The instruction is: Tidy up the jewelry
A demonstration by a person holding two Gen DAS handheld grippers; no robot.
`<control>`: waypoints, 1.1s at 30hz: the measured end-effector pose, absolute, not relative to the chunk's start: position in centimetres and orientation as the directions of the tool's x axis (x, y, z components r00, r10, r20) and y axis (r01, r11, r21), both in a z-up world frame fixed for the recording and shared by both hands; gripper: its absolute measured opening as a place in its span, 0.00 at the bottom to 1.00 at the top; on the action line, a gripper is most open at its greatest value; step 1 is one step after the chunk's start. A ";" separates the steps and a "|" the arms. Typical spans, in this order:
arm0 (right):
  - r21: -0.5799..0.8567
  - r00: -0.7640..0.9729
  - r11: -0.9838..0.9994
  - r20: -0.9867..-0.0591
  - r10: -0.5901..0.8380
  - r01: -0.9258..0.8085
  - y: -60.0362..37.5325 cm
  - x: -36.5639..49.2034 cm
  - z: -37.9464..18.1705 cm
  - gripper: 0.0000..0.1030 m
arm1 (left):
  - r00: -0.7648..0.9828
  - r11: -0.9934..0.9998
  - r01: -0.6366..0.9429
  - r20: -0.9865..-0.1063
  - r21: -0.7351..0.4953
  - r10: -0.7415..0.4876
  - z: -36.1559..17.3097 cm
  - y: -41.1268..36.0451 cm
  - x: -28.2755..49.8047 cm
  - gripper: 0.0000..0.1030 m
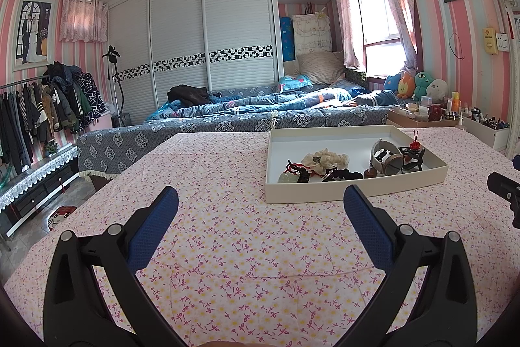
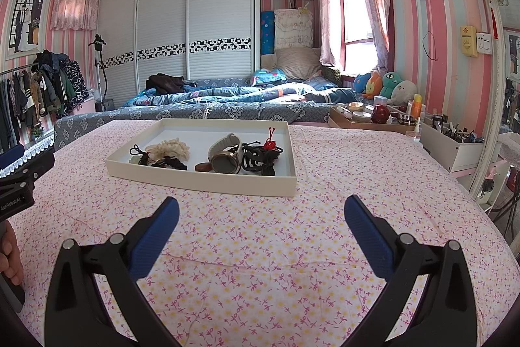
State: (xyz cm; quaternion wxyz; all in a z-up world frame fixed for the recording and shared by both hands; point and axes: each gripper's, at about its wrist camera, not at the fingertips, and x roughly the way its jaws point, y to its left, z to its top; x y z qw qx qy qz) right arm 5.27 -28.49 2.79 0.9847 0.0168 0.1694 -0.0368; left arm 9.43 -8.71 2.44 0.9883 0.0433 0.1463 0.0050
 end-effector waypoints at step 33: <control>0.021 0.940 0.997 -0.336 -0.066 0.078 -28.5 5.3 2.8 0.98 | 0.957 0.995 -0.006 -0.289 0.095 0.033 2.5 -8.9 9.5 0.97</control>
